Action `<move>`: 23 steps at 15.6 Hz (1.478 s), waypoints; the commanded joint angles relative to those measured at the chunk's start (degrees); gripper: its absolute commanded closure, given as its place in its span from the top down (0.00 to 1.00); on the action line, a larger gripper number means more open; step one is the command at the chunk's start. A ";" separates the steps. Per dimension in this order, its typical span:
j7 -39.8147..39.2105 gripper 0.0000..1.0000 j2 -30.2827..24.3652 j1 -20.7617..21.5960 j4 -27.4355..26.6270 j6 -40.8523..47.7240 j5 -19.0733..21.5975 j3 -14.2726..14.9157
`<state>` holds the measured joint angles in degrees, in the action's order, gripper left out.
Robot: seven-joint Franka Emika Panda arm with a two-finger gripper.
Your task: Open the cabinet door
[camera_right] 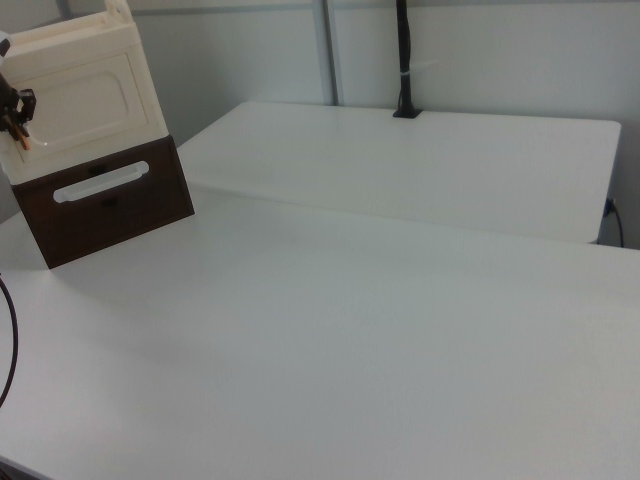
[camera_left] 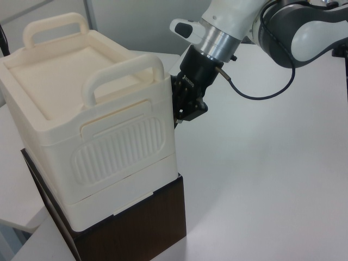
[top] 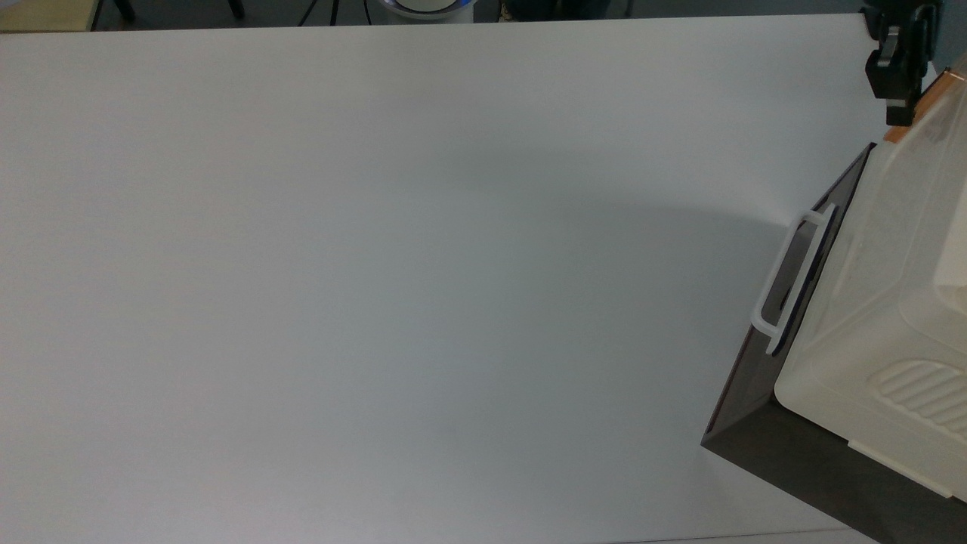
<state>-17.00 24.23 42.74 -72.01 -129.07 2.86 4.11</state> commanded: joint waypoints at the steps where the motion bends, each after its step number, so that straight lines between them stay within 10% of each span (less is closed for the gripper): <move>1: -0.31 0.09 0.82 0.50 0.99 -1.54 -0.40 0.46; 13: -0.49 0.10 -6.56 -0.11 -6.38 4.17 0.13 0.28; 14: -0.14 0.20 -6.91 -0.20 -6.56 5.39 0.22 0.37; 17: 2.74 1.00 -7.44 -0.29 -6.56 10.23 0.31 0.81; 23: 6.54 1.00 -12.80 -6.95 -6.21 27.18 0.13 0.98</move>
<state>-11.94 15.80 39.76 -75.68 -109.26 2.90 4.95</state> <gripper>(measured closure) 0.145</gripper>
